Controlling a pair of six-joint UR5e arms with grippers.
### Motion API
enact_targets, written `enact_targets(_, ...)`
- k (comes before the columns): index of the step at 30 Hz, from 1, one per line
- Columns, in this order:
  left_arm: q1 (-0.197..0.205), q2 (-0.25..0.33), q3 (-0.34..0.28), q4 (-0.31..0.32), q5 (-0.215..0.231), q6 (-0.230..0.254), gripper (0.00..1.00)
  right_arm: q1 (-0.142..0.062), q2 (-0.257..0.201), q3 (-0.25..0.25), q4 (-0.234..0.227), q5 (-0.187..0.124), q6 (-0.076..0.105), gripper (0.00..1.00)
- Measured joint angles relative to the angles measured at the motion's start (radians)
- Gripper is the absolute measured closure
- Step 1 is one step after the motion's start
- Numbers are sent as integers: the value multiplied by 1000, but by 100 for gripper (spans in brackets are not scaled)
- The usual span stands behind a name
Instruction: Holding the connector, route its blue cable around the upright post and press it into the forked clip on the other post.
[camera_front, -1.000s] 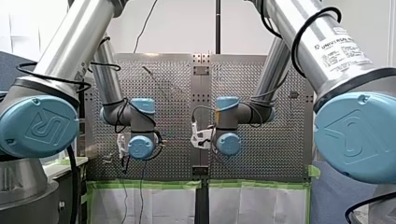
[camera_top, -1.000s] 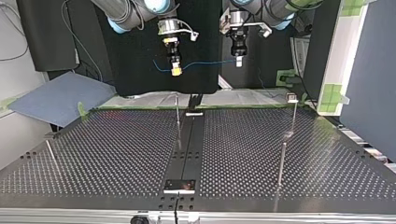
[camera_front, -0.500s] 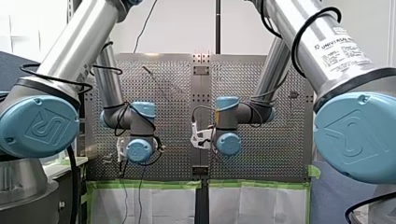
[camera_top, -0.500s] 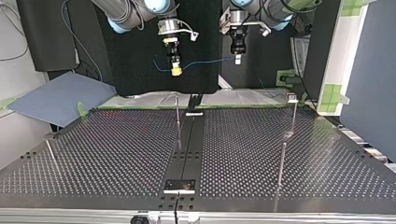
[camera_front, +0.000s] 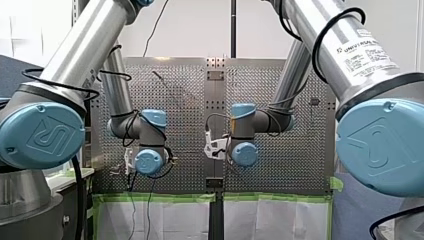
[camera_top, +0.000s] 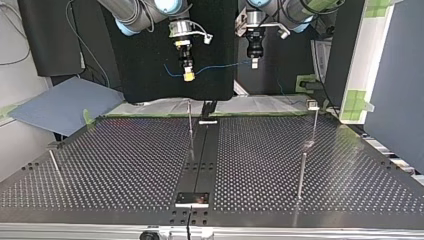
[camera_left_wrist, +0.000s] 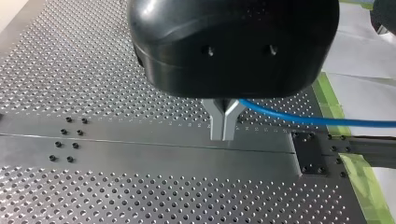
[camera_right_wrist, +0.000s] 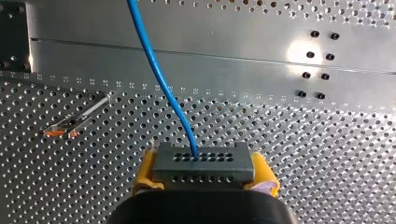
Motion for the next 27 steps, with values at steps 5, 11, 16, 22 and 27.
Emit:
enact_targets(5, 0, 0, 0, 0, 0, 0, 100, 18, 20, -20, 20, 20, 15, 100)
enact_targets(11, 0, 0, 0, 0, 0, 0, 100, 28, 67, -67, 50, 67, 21, 100)
enact_targets(16, 0, 0, 0, 0, 0, 0, 100, 29, 109, -108, 53, 108, 21, 100)
enact_targets(22, 0, 0, 0, 0, 0, 0, 100, 29, 161, -126, 54, 161, 21, 100)
enact_targets(27, 5, 2, 6, -6, 6, 6, 100, 29, 204, -127, 54, 192, 21, 100)
